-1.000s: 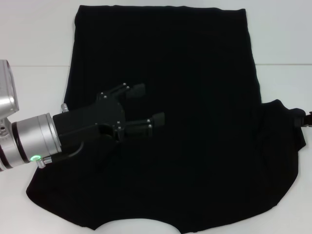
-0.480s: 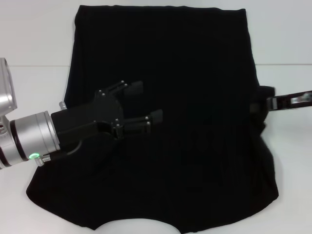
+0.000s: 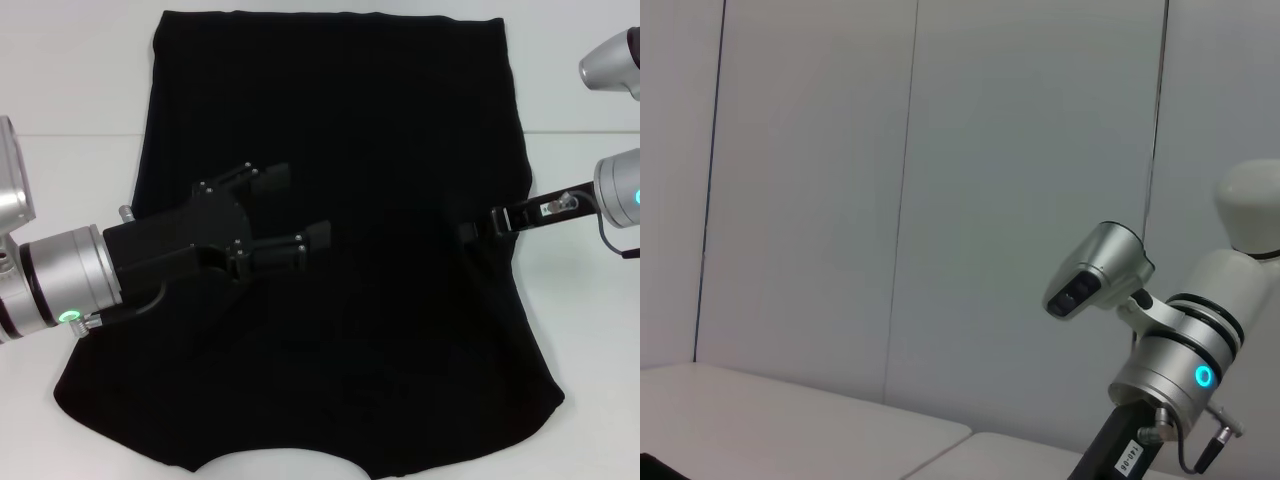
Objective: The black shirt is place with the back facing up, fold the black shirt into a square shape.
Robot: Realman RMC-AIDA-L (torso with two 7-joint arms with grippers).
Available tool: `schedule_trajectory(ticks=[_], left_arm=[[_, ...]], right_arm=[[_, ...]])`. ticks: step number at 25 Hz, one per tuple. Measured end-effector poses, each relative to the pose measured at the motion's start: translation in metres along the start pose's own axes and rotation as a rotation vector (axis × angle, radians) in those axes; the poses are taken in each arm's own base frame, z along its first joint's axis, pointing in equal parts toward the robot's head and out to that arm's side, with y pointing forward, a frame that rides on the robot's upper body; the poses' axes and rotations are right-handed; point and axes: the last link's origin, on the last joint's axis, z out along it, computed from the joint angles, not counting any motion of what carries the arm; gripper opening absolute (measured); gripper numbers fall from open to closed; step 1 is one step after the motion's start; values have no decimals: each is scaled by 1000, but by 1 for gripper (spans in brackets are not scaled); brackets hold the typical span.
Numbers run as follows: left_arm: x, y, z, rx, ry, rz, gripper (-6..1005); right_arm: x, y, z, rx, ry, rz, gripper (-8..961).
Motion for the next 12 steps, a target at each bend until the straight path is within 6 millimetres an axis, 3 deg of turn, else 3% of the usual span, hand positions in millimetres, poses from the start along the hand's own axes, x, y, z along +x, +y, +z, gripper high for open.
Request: schedule_trajectory(ticks=[12], left_arm=[[0,-2,1,8,-5,3,949]], right_arm=[[-1,0,-2,-4,-8,1,169]])
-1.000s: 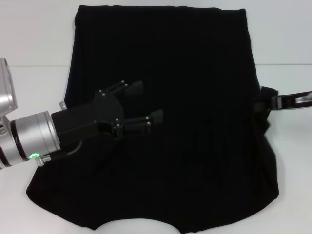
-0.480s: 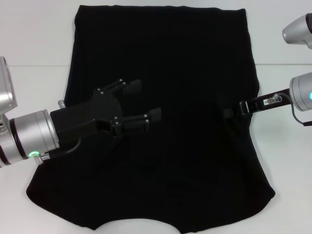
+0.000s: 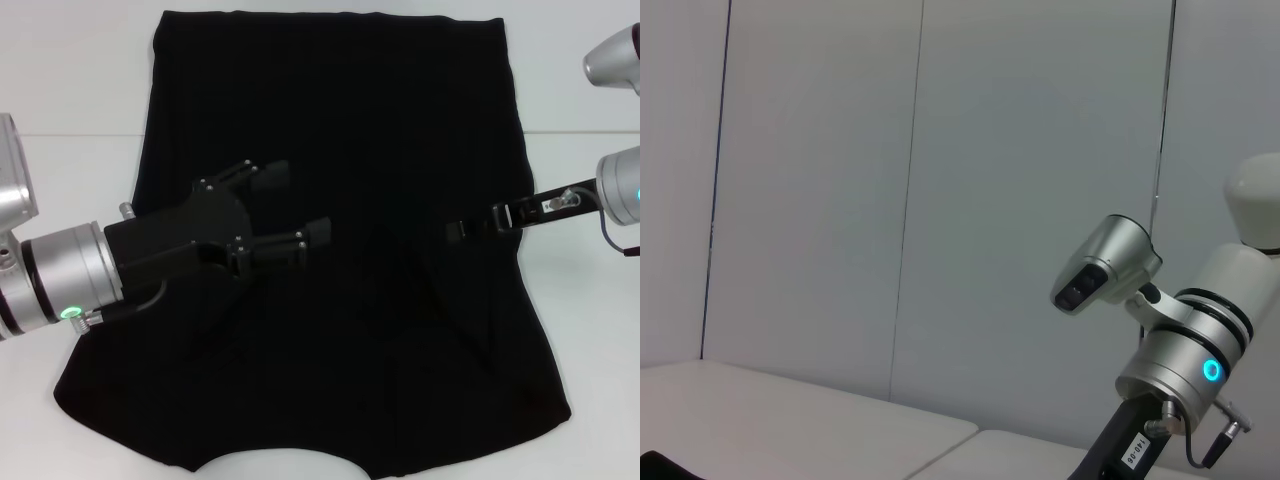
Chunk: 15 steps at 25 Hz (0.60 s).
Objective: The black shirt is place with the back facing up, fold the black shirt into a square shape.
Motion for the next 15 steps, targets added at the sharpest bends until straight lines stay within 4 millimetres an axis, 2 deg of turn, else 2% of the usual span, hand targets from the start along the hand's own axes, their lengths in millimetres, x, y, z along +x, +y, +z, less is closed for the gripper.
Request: schedule_trajectory(ticks=[1,7,10,12,15], left_arm=[[0,0,0,2,0,-2,949],[3,-18,-13,90,-14,-141,949],[5,-27,-34,127,-49,-259,949],[8,-30,-57,159,-89,-362,949],[12,-32,-85,225,-134,-446,948]], right_arm=[[0,-1,-1,0,-1,3,180],[5,-4,-8,-42,-56,12,466],[12,-2,-10,-103,-104,-21,591],[19,2,-8,-146,-148,-53,674],[26,11,-4,-207,-223,-126,870]])
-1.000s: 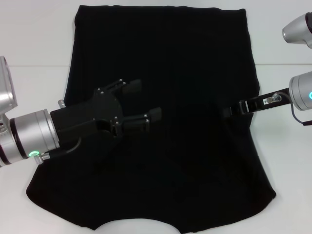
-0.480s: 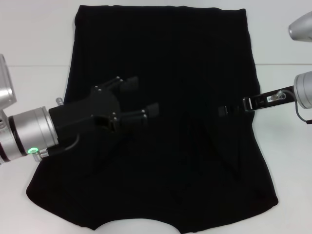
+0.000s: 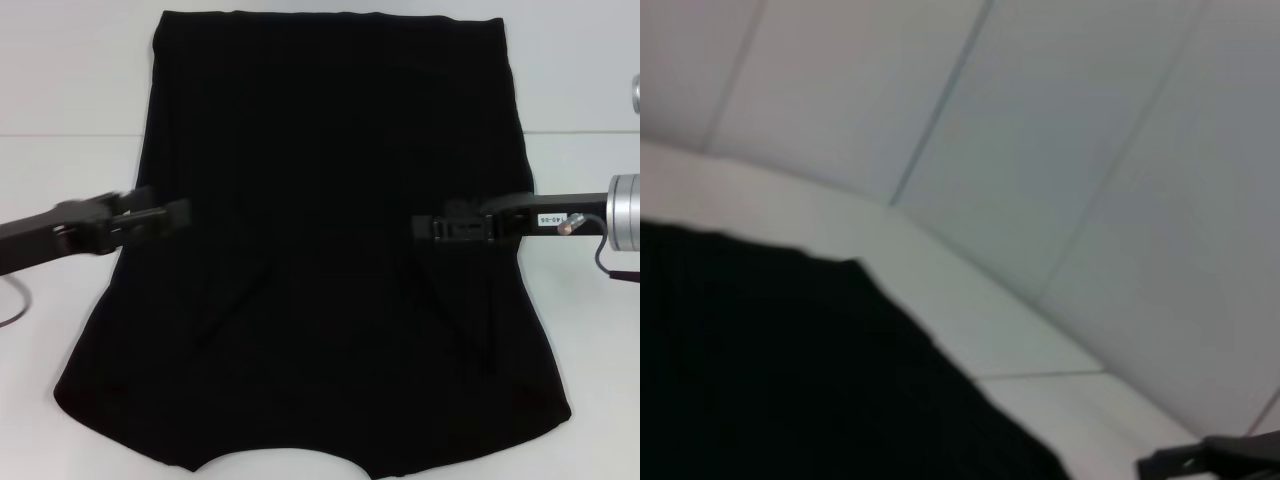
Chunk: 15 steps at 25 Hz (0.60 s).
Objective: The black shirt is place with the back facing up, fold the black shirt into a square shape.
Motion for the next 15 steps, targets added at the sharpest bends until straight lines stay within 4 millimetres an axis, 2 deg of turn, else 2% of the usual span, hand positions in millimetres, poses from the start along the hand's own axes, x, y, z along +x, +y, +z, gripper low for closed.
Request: schedule_trajectory(ticks=[7,12,15], left_arm=[[-19,-12,-55,180,-211,-140,948],[-31,-13,-85,255,-289,-180,949],[-38,-16,-94,299,-329,-197,949]], right_arm=[[0,6,11,-21,-60,-74,884],[-8,6,13,-13,-62,-95,885],[-13,5,13,-10,-68,-103,885]])
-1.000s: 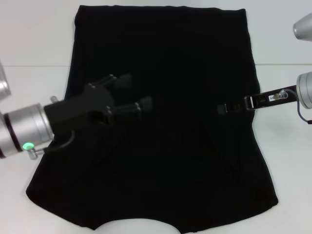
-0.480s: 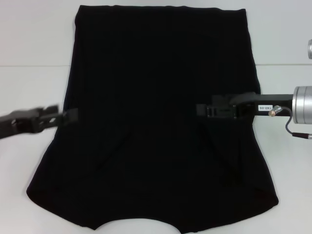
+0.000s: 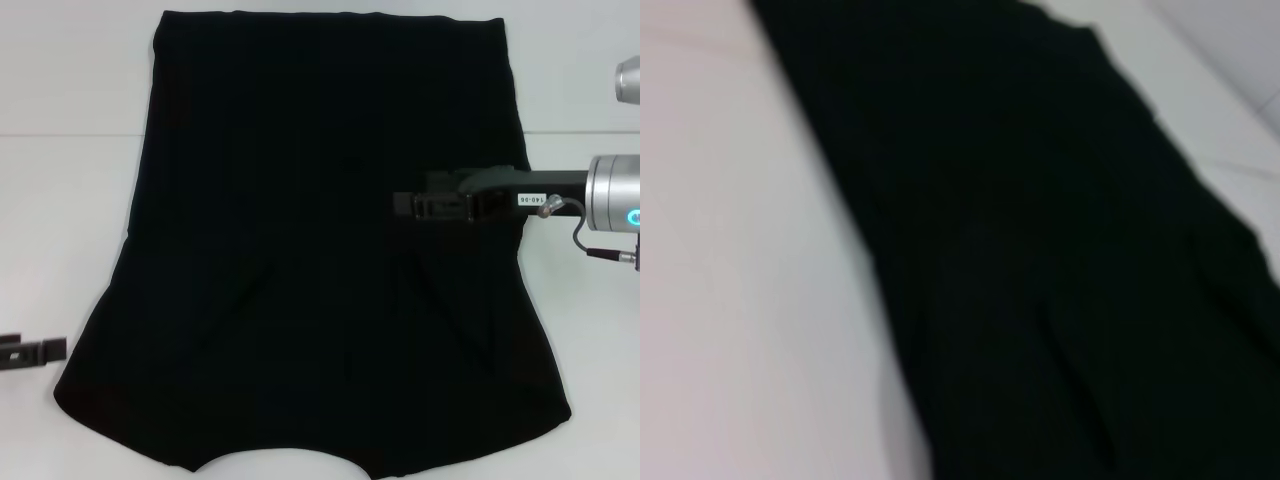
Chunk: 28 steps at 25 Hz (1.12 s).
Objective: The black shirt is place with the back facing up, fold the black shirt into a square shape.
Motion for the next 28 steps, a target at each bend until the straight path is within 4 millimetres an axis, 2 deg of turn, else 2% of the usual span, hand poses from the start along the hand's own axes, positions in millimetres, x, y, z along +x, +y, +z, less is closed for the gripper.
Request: schedule_trajectory(ticks=[6,15,21,28], left_arm=[[-6,-5,9,41,-55,5,948],[-3,-2,35,25,-139,65,946],[-3,2,41,5,-165,90,933],[-2,6,50,-14,-189,110,849]], right_arm=[[-5,0,1,0,-5,-7,879],[-6,0,1,-2,-10,1,879],[-7,0,0,-2,-19,4,880],[-7,-1,-1,3,-19,3,880]])
